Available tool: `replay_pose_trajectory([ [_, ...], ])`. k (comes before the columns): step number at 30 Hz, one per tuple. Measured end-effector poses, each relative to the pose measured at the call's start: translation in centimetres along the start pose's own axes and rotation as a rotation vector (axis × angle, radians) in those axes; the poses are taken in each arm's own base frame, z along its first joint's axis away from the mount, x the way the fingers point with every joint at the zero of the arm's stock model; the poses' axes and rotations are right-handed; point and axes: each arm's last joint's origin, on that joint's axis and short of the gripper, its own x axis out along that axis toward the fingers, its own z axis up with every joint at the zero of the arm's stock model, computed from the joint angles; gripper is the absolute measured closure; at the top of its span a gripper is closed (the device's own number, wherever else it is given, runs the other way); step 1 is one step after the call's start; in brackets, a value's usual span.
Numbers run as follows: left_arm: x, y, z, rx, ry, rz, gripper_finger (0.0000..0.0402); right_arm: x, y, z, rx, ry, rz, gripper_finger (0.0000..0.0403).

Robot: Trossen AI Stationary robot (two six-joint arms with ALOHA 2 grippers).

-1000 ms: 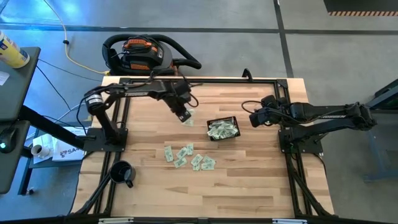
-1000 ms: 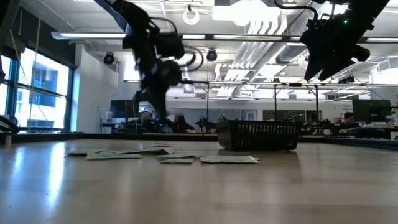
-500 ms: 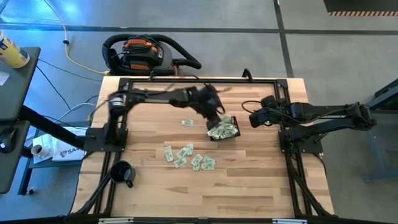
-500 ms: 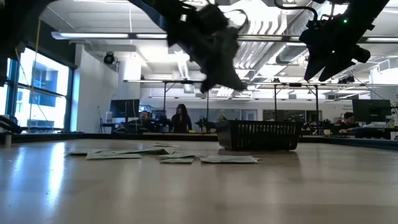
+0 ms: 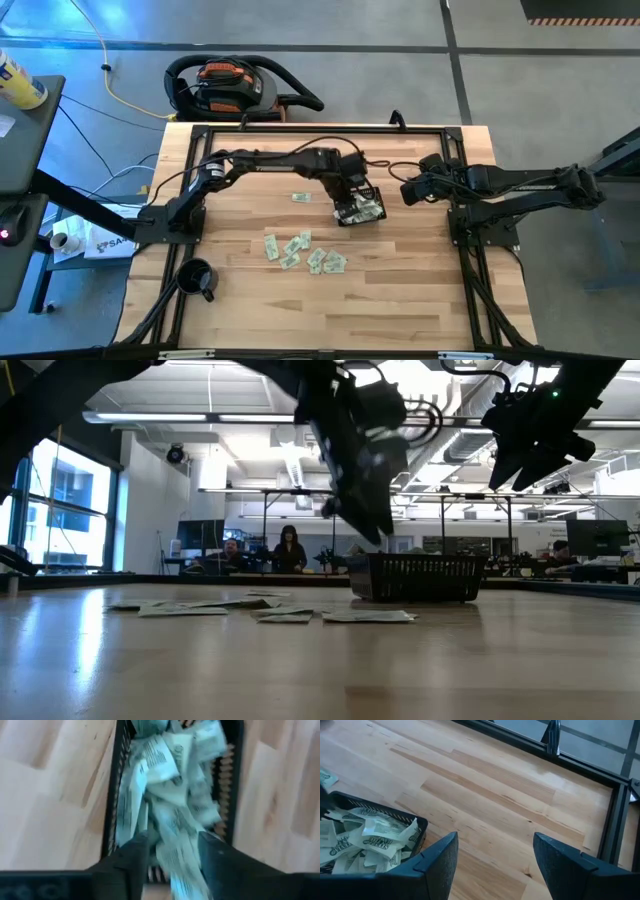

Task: Pick and place Stevia / Truvia into bins
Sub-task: Put the green stevia packet into the black bin

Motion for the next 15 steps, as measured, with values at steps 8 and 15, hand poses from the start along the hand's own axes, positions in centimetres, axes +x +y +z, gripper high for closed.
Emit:
replay_pose_trajectory([
  [8, -7.2, -0.6, -1.6, 0.237, 0.257, 0.196, 0.0148, 0.0, 0.0, 0.0, -0.033, -0.010, -0.012, 0.0153],
  [15, -6.7, 2.6, -4.7, 0.325, 0.336, 0.174, 0.0190, 0.0, -0.1, 0.0, -0.046, -0.011, -0.013, 0.0153],
])
